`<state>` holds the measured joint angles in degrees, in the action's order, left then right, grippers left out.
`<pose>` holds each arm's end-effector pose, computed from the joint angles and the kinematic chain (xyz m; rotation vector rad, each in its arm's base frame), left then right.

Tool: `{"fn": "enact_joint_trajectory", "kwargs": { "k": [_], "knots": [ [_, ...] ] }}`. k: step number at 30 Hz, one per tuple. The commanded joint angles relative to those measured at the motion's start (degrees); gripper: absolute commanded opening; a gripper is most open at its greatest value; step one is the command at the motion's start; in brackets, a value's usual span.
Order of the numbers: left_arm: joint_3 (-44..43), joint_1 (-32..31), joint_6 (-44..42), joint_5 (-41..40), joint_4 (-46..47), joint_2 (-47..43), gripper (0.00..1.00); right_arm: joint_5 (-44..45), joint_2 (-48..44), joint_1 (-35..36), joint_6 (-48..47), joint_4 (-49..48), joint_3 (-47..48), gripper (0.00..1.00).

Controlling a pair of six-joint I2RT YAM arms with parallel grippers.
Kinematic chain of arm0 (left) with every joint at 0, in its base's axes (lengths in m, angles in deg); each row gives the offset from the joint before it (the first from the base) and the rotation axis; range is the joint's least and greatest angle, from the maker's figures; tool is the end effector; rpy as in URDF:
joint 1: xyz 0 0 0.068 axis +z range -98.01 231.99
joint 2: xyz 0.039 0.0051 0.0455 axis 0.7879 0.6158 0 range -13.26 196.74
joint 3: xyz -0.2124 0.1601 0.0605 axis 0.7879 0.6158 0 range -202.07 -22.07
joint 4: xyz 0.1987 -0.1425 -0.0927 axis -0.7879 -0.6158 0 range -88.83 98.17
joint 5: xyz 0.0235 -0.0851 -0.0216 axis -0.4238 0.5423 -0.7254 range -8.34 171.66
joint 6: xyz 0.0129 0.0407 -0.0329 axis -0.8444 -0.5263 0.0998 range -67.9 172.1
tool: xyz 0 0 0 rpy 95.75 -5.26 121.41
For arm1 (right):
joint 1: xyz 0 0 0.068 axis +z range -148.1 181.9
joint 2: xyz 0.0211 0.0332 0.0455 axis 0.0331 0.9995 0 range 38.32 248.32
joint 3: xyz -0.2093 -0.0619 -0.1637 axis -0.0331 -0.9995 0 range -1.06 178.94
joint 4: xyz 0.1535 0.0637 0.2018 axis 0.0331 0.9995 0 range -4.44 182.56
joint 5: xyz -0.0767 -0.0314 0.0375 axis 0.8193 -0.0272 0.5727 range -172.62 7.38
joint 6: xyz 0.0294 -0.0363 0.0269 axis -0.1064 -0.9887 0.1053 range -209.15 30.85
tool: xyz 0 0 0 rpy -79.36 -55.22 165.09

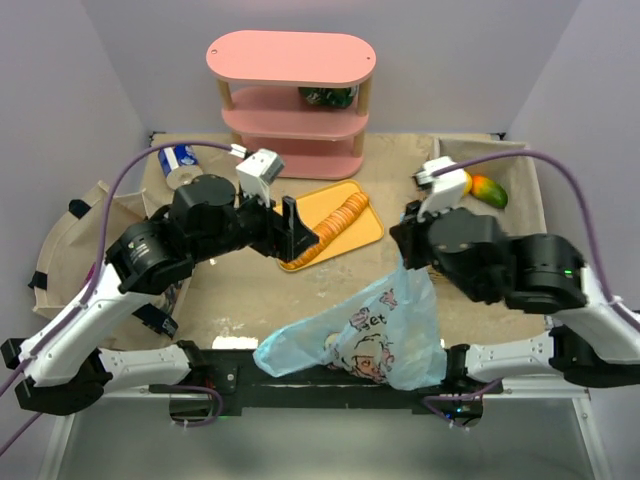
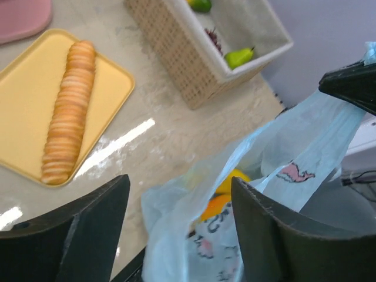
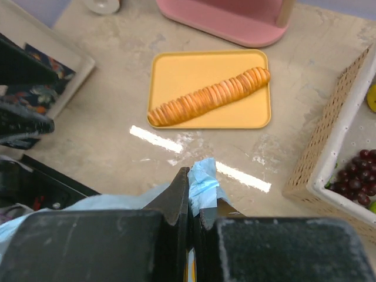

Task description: Place the mixed food into the grocery bags and tie them

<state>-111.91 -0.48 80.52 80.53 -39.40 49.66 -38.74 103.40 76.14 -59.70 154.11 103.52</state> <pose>0.1185 -0.1531 0.4743 0.4122 2.0022 -0.9021 0.0637 0.1345 0.5067 -0.3071 1.9255 0.4058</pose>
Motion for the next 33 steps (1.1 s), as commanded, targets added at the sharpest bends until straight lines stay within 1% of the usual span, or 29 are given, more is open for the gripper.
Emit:
{"fn": "enact_joint_trajectory", "kwargs": {
  "k": [1,2,3,5,6,7,8,11,12,13,14,15,17,19,21,24,28,32,33],
  "knots": [
    [1.95,0.52,1.19,0.68,-8.11,0.01,0.96,-0.98,3.12,-1.28,-2.99,-8.78,-4.11,0.0],
    [2.65,0.52,1.89,0.86,-10.15,0.36,0.99,-1.6,3.56,-2.24,-3.61,-8.96,-4.12,0.0],
    [3.53,0.52,3.46,2.69,-13.83,0.54,1.0,-1.95,4.52,-2.95,-3.96,-9.23,-3.94,0.0],
    [7.11,0.52,5.23,4.72,-16.66,0.28,1.0,-4.31,5.14,-5.75,-5.01,-9.84,-3.94,0.0],
    [8.27,0.52,7.76,6.56,-18.24,-0.24,1.0,-5.54,5.23,-7.16,-5.45,-10.19,-4.2,0.0],
    [9.24,0.52,8.92,7.79,-18.08,-2.16,1.0,-6.6,5.41,-8.39,-5.63,-10.46,-4.46,0.0],
    [10.81,0.52,9.8,10.85,-17.39,-3.49,1.0,-8.87,5.41,-10.84,-6.24,-11.07,-4.64,0.0],
    [13.8,0.52,14.54,17.01,-13.09,-8.06,1.0,-9.51,6.81,-13.24,-6.51,-10.46,-5.17,0.0],
    [15.12,0.44,18.47,21.99,-9.68,-8.77,1.0,-9.77,7.51,-13.59,-6.51,-10.37,-5.17,0.0],
    [18.7,0.44,20.6,24.91,-7.12,-10.34,1.0,-9.78,8.65,-13.94,-6.51,-10.28,-5.26,0.0],
    [20.57,0.35,25.32,29.82,-4.23,-11.14,1.0,-9.95,9.27,-14.03,-6.69,-10.72,-5.35,0.0],
    [22.24,0.35,27.45,31.08,1.55,-12.97,1.0,-10.47,9.8,-14.12,-6.86,-11.07,-5.52,0.0],
    [25.24,0.35,30.8,32.41,4.14,-14.31,1.0,-10.65,11.29,-14.3,-6.95,-11.95,-5.52,0.0],
    [25.42,0.35,29.94,32.76,0.57,-13.53,1.0,-11.01,12.08,-14.82,-7.04,-12.39,-5.43,0.0],
    [25.24,0.35,28.09,35.31,-2.68,-11.77,1.0,-11.44,13.14,-15.26,-7.04,-12.74,-5.43,0.0],
    [24.37,0.17,28.79,37.95,-0.95,-10.54,1.0,-11.71,13.84,-15.96,-7.22,-12.66,-5.78,0.0],
    [24.8,-0.97,29.05,38.57,-3.14,-8.69,1.0,-11.45,13.93,-16.93,-7.04,-13.09,-6.75,0.0],
    [28.22,-2.99,32.91,40.32,1.33,-8.42,1.0,-11.27,13.58,-17.81,-6.51,-14.85,-8.85,0.0],
    [28.93,-4.82,33.62,40.93,4.13,-7.9,1.0,-11.01,13.58,-18.07,-6.34,-15.2,-9.12,0.0]
  ]
}}
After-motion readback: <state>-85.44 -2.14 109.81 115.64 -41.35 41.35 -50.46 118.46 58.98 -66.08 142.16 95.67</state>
